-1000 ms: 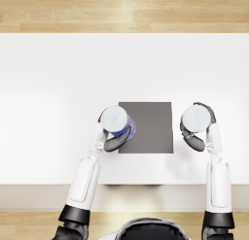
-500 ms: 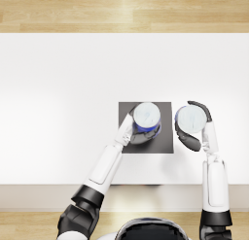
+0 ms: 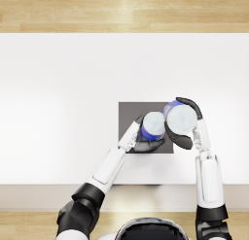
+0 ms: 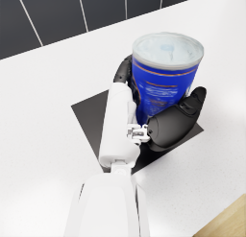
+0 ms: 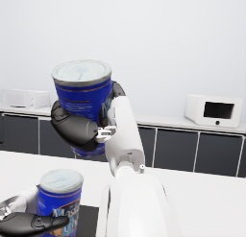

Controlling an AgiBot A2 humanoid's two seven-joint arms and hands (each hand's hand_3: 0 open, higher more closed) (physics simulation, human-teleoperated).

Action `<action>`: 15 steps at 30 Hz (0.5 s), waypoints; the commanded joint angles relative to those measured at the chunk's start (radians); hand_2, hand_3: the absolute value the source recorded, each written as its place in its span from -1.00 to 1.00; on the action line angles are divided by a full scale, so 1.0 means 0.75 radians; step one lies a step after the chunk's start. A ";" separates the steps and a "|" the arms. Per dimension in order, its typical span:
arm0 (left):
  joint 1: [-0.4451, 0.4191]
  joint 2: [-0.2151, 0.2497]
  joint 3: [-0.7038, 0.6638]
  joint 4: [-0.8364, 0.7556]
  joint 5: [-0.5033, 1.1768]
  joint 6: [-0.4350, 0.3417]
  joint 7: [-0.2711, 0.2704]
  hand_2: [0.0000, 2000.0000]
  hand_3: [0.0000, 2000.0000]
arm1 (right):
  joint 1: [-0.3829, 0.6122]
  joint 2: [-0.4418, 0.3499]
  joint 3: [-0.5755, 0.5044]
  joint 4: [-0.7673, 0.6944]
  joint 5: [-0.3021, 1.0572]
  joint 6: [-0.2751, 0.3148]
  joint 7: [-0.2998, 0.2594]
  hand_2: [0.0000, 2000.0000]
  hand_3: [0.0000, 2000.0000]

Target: Pick up the blue can on the left and place it in the middle, then pick up the blue can on the right and place it on top of the can in the middle

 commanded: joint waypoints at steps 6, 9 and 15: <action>-0.128 -0.071 -0.134 -0.334 -0.001 0.060 -0.011 -1.00 -1.00 | 0.120 -0.050 0.112 -0.030 0.000 0.062 -0.002 1.00 0.52; -0.276 -0.181 -0.210 -0.705 -0.001 0.068 0.015 -1.00 -1.00 | 0.154 -0.071 0.148 -0.063 0.000 0.085 -0.002 1.00 0.52; -0.561 -0.375 -0.504 -1.205 -0.001 0.074 0.360 -1.00 -1.00 | 0.186 -0.099 0.213 -0.118 0.000 -0.102 -0.151 1.00 0.52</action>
